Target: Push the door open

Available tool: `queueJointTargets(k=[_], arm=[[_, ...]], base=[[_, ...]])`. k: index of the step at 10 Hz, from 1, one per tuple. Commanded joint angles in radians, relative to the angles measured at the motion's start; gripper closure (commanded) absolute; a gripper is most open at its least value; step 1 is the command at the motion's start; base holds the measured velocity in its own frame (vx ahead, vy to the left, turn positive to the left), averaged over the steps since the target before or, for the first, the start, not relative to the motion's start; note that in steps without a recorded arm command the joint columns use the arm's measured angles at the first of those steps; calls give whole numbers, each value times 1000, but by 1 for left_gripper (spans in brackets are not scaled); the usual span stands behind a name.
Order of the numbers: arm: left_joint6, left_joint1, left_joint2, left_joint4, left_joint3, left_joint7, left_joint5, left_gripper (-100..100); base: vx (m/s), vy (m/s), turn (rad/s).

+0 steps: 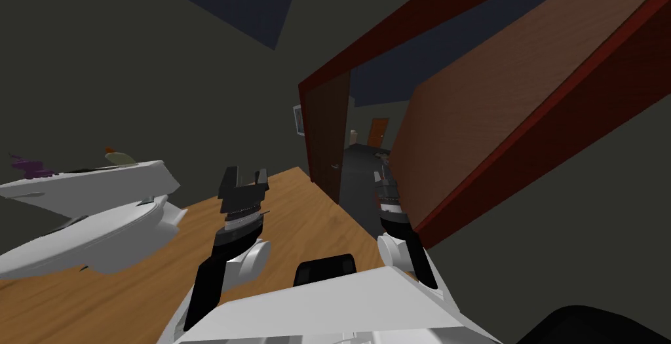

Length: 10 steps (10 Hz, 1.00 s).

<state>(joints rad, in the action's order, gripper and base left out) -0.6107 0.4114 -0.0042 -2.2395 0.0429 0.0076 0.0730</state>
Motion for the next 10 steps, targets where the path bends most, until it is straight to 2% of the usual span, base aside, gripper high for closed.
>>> queueJointTargets(k=[1,5,10], arm=[[2,-13,7,32,8,-1,4,-100],[-14,-58,25,146,26,-1,14,-100],[-39,-126,48,312,54,0,31,-100]], base=[[81,41,-114],[71,33,-106],[90,40,-128]])
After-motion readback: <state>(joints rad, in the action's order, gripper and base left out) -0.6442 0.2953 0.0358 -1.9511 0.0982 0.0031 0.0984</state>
